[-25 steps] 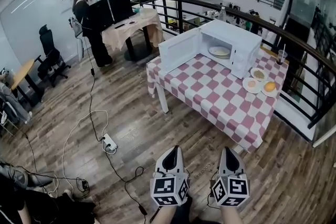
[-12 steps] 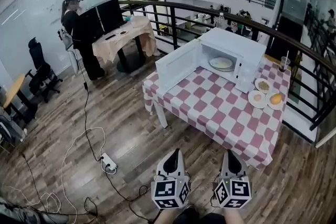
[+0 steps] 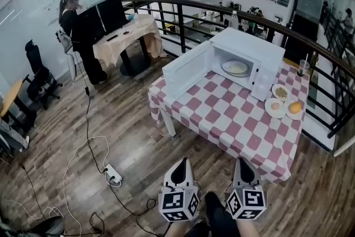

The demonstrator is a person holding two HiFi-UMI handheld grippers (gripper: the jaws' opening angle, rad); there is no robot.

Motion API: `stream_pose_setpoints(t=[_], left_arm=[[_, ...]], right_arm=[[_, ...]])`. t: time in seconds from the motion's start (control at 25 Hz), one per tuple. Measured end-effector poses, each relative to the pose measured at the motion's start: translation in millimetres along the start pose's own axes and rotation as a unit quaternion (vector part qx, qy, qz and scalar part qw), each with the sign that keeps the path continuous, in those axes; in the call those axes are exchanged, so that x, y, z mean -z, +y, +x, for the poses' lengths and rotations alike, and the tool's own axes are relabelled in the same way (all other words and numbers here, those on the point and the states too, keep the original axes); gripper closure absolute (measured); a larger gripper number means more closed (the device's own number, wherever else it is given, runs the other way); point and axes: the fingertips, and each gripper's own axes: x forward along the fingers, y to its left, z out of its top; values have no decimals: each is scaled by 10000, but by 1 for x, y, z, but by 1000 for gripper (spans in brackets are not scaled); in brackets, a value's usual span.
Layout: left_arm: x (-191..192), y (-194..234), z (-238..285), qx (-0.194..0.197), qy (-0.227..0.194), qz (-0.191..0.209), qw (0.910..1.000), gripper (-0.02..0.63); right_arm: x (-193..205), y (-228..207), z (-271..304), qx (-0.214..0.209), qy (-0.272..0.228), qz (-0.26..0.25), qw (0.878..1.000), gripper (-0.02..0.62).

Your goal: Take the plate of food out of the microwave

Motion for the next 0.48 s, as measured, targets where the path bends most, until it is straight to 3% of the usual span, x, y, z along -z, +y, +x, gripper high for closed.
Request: stream_pose_setpoints(t=[0.48], left_arm=[[-15,25,69,-162,13,1,9999,594]], right_arm=[[-10,-2,86,-228,96,109,9996,601]])
